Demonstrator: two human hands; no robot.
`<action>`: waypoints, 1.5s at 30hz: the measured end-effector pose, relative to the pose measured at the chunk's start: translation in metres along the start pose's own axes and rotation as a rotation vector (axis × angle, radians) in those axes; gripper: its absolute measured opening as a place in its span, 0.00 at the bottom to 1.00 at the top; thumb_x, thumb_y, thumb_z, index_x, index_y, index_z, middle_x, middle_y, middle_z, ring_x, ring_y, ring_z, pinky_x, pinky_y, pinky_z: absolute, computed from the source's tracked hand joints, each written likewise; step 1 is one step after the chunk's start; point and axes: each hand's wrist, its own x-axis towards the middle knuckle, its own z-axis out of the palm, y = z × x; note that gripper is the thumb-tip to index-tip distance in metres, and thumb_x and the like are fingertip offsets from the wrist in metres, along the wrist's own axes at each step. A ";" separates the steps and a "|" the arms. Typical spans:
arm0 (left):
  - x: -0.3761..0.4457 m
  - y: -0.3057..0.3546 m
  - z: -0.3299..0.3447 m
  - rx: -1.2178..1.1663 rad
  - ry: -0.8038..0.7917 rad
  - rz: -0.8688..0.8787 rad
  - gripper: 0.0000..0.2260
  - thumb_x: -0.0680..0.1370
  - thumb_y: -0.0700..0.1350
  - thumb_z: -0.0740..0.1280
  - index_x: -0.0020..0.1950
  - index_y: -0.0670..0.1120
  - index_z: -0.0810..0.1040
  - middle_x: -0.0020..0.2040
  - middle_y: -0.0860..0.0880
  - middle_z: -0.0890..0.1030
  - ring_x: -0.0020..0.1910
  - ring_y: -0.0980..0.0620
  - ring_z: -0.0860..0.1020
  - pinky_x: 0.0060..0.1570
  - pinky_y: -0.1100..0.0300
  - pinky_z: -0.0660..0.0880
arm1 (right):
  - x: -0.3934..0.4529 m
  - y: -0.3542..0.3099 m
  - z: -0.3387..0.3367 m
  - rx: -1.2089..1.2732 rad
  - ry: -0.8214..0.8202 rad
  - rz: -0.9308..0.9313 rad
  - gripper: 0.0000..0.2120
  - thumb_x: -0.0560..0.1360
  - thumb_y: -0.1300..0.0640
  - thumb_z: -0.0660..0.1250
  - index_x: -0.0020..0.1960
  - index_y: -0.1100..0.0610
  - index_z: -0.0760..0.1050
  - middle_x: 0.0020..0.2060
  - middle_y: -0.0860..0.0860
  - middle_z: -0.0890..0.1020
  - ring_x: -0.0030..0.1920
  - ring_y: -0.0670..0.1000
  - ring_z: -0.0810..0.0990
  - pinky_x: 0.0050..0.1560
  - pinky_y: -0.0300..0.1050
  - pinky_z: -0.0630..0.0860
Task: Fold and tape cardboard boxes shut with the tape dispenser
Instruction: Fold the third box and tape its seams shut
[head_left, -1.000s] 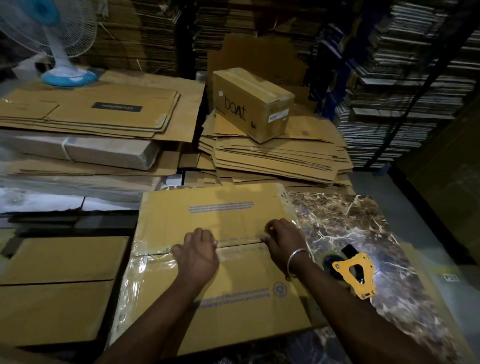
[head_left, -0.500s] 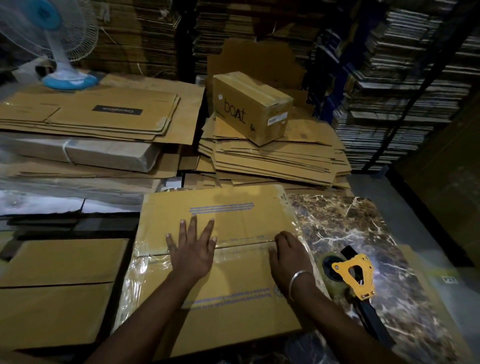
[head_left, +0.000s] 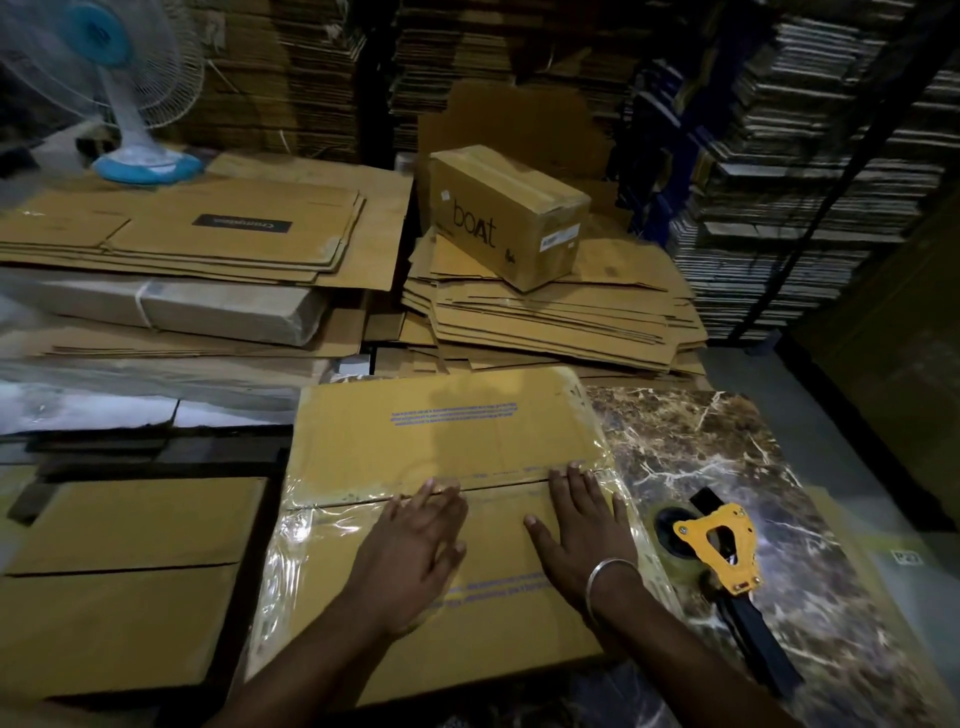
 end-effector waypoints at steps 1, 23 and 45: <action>-0.006 0.000 0.000 0.035 -0.051 -0.033 0.27 0.83 0.63 0.49 0.81 0.59 0.53 0.80 0.61 0.47 0.80 0.56 0.43 0.78 0.48 0.48 | -0.001 -0.001 0.000 -0.003 0.011 -0.012 0.38 0.74 0.29 0.35 0.81 0.41 0.36 0.81 0.48 0.40 0.81 0.51 0.40 0.78 0.58 0.40; -0.019 -0.027 -0.018 -0.345 -0.066 -0.398 0.34 0.79 0.64 0.56 0.82 0.53 0.52 0.80 0.59 0.49 0.81 0.56 0.46 0.77 0.49 0.43 | -0.017 -0.131 0.016 0.032 -0.122 -0.028 0.46 0.71 0.28 0.33 0.81 0.54 0.33 0.80 0.54 0.34 0.80 0.56 0.34 0.76 0.64 0.38; -0.127 -0.073 -0.014 -1.588 0.261 -0.955 0.37 0.70 0.75 0.63 0.69 0.52 0.78 0.62 0.45 0.82 0.64 0.45 0.79 0.70 0.42 0.69 | -0.019 -0.151 0.025 0.041 0.027 -0.147 0.39 0.80 0.36 0.47 0.82 0.56 0.39 0.81 0.59 0.41 0.81 0.57 0.38 0.78 0.62 0.45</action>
